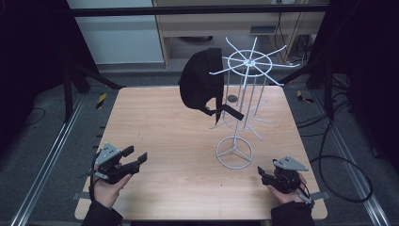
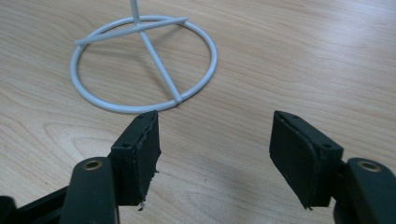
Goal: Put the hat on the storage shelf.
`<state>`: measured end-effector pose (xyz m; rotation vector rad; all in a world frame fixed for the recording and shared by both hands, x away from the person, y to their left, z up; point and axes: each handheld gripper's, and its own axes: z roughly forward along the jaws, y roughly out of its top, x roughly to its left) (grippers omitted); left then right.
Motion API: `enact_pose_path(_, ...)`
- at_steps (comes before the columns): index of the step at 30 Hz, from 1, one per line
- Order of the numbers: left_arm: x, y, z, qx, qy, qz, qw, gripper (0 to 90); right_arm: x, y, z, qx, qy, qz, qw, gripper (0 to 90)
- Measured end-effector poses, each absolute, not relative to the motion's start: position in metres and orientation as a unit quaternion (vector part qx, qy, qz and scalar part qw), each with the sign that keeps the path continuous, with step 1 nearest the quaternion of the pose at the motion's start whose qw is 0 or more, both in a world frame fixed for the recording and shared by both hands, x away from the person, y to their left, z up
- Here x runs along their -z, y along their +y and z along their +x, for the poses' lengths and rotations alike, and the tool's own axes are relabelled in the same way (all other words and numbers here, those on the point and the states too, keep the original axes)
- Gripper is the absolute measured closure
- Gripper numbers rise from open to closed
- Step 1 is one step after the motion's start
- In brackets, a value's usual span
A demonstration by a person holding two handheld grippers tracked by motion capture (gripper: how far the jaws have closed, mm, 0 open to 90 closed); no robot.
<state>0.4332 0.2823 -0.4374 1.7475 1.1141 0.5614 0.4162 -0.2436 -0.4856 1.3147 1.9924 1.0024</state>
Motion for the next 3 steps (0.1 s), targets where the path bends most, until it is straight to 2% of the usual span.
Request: enact_pose_path(3,0.452,0.296,0.436,-0.234,0.48,0.717,0.448,33.8,0.487,-0.245,0.417,-0.371,0.739,0.49,0.276,29.8)
